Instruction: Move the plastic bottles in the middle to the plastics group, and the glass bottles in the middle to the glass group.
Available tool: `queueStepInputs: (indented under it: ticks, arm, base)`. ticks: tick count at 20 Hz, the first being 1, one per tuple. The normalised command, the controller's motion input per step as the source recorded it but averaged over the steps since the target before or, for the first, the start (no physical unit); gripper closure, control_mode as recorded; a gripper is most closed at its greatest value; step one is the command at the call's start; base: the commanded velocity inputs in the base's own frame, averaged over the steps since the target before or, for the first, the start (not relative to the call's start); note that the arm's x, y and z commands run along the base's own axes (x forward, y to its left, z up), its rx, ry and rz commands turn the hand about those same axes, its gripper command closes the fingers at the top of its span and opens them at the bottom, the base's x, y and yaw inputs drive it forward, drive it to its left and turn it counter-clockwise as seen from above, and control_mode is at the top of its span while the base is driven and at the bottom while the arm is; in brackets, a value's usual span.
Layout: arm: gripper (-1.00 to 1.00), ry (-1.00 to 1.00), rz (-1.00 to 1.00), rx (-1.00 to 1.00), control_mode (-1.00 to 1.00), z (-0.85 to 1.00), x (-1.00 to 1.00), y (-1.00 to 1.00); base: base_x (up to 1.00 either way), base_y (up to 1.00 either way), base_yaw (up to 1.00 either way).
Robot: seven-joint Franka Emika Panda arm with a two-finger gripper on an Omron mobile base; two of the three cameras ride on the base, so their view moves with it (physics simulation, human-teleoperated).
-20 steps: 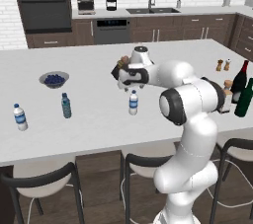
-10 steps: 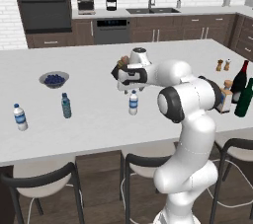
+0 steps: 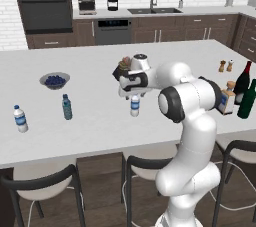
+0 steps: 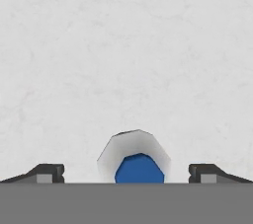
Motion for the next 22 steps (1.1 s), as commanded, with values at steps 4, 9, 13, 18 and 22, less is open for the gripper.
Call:
queueStepInputs:
  ticks: [4,9,13,18,22]
  arm:
    - [-1.0,0.0,0.0,0.0,-1.0,-0.15,0.04,0.0]
    - [-1.0,0.0,0.0,0.0,-1.0,-0.03,0.01,0.0]
    - [1.0,0.0,0.0,0.0,-1.0,0.0,0.0,0.0]
    - [1.0,0.0,0.0,0.0,-1.0,0.0,0.0,0.0]
    - [1.0,-0.07,0.0,0.0,-1.0,0.01,-0.06,0.0]
  base:
    - [0.0,0.0,0.0]
    - [0.0,0.0,0.0]
    - [0.0,0.0,0.0]
    - [0.0,0.0,0.0]
    - [0.0,0.0,0.0]
